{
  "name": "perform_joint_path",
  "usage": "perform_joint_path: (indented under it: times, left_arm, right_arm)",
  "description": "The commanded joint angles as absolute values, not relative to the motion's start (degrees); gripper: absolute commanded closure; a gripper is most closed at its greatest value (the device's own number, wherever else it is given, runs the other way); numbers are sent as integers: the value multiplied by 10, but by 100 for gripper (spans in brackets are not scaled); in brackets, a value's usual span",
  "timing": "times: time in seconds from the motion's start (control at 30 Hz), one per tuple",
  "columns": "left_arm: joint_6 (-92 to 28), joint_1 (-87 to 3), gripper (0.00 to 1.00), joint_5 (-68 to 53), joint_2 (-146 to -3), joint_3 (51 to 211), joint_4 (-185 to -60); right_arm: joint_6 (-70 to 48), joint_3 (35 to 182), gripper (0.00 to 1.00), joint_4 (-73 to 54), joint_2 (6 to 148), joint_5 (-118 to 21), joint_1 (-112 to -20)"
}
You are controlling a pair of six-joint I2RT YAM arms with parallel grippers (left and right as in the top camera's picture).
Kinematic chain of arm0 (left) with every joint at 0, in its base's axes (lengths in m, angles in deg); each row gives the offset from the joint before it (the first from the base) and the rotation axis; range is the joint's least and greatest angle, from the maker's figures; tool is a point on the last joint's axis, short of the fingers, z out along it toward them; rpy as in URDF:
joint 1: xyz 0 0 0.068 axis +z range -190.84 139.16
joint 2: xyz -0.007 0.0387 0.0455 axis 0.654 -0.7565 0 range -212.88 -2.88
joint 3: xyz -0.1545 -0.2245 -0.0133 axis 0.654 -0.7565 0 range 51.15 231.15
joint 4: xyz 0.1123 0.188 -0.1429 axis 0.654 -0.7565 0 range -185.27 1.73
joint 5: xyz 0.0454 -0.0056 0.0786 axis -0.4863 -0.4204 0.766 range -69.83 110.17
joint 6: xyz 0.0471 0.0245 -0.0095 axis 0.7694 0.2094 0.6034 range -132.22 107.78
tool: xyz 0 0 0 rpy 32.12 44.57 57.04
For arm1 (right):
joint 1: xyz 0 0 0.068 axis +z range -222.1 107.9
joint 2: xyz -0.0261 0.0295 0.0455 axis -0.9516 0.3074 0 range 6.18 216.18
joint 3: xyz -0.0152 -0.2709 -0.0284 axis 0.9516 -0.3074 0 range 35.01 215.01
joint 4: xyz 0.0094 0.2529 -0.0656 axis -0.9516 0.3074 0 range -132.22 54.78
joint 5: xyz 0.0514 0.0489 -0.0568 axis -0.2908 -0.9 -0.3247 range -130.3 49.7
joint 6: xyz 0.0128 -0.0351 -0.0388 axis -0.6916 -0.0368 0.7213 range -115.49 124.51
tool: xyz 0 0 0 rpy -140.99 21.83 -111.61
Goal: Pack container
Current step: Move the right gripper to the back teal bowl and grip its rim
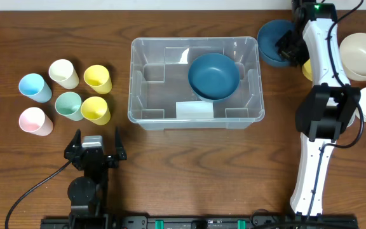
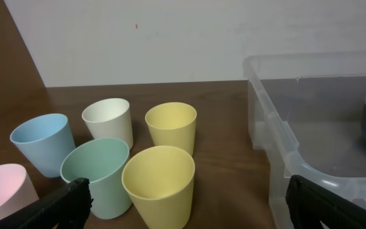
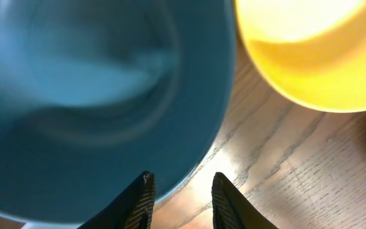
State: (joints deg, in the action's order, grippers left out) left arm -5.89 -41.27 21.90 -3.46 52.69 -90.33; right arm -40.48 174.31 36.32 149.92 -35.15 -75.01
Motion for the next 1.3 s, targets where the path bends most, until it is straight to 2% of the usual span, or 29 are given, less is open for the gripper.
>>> perform_joint_path:
  times: [0.0, 0.17, 0.33, 0.4, 0.43, 0.87, 1.27]
  left_arm:
    - [-49, -410, 2, 232, -32, 514, -922]
    - [-49, -410, 2, 232, -32, 514, -922]
    - [-49, -410, 2, 232, -32, 514, -922]
    - [-49, -410, 2, 232, -32, 514, -922]
    - [-49, -410, 2, 232, -32, 514, -922]
    - [-49, -410, 2, 232, -32, 514, -922]
    - [-49, -410, 2, 232, -32, 514, -922]
  right_arm:
    - [-422, 1739, 68, 363, 1499, -336, -766]
    - [-422, 1709, 72, 344, 1500, -336, -766]
    - [-416, 1653, 84, 306, 1500, -337, -765]
    - [-413, 1641, 96, 301, 1500, -337, -765]
    - [-410, 1640, 99, 301, 1500, -337, -765]
    - [-358, 1645, 99, 303, 1481, -336, -767]
    - [-312, 1658, 99, 304, 1340, -336, -785]
